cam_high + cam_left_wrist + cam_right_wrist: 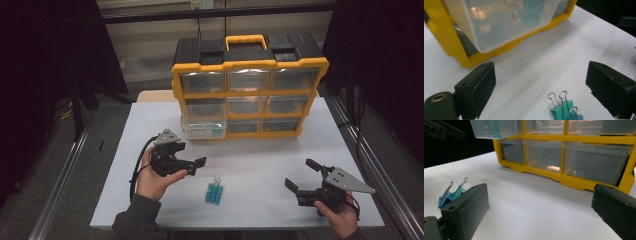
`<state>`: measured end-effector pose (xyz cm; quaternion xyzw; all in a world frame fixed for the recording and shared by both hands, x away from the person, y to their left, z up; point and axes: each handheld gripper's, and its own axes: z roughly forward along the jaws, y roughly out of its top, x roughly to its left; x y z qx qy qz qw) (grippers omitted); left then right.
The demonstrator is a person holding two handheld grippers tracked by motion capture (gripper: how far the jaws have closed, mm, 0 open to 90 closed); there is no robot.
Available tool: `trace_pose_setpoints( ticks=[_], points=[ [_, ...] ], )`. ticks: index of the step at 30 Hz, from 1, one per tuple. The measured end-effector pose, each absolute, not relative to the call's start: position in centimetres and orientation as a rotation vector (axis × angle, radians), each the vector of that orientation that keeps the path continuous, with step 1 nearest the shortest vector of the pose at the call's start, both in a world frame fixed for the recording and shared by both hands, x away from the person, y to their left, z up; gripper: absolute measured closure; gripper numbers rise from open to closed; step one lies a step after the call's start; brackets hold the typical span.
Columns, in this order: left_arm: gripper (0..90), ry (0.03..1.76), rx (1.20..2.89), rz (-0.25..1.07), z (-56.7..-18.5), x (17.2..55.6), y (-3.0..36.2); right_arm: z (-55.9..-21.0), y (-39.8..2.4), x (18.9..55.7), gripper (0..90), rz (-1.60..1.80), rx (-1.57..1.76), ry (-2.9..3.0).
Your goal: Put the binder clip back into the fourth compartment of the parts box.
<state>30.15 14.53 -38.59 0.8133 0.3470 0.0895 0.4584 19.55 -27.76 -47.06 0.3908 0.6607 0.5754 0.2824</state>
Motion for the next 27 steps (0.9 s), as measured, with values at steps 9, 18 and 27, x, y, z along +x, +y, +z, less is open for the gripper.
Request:
trace_pose_setpoints(
  ticks=[9,18,27],
  points=[
    [9.1,0.859,2.014,0.21,-41.2,29.0,13.8,-47.1,-27.7,19.6,0.6,1.54,1.037,1.778],
    [9.3,0.862,2.057,0.197,-43.6,27.8,12.8,-47.0,-27.7,19.5,0.6,1.541,1.039,1.77],
    [9.2,0.854,2.074,0.188,-45.4,26.6,12.0,-47.0,-27.7,19.5,0.7,1.54,1.035,1.771]
  ],
)
